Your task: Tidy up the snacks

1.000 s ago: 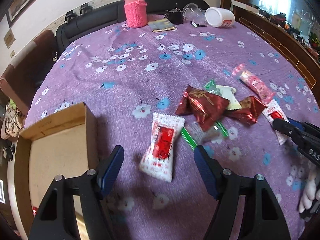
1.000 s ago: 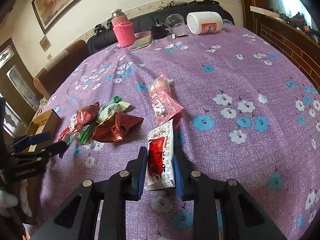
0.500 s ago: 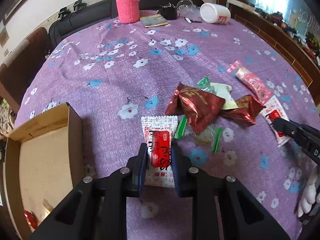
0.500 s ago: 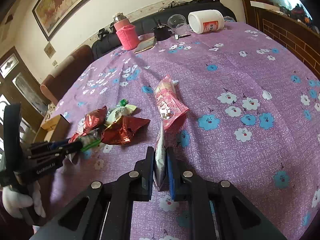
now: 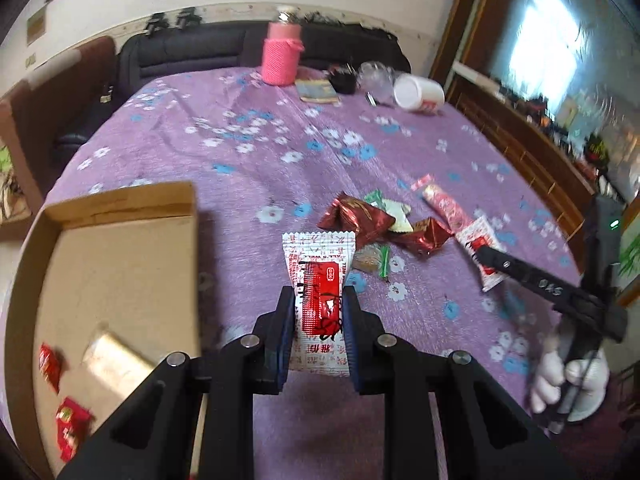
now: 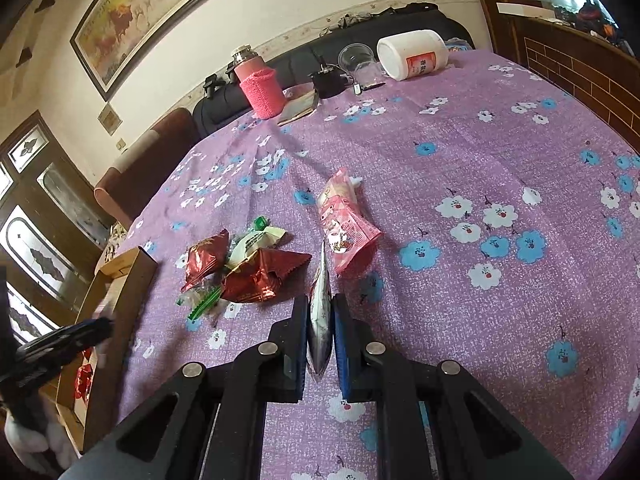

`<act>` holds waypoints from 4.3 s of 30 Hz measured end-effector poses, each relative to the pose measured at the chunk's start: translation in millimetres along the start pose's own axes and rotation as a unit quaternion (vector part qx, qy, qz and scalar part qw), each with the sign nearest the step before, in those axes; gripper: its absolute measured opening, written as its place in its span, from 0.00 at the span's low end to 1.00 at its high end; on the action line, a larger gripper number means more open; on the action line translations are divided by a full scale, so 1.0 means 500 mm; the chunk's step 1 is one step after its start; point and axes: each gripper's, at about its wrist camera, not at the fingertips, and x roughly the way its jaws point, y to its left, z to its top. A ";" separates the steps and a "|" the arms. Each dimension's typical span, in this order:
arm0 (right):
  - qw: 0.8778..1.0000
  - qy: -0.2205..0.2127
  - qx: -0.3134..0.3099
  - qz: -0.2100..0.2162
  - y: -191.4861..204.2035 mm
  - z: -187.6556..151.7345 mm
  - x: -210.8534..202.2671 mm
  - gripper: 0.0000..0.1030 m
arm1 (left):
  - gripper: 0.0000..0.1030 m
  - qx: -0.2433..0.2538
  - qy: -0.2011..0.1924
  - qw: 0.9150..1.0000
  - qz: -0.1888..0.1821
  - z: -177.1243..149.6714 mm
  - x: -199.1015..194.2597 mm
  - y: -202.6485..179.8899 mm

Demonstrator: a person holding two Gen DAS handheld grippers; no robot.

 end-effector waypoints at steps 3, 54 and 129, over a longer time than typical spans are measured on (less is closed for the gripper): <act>1.000 0.003 -0.002 0.005 0.006 0.000 0.001 0.12 | 0.21 -0.020 -0.018 1.000 0.011 -0.007 -0.047 0.039; 0.950 0.210 -0.166 0.163 0.617 -0.142 0.231 0.14 | 0.40 -0.166 -0.035 0.981 0.092 -0.173 -0.161 0.413; 0.986 -0.092 -0.122 -0.060 0.571 0.326 -0.574 0.54 | 1.00 -0.086 -0.197 0.951 -0.221 0.020 -0.650 0.195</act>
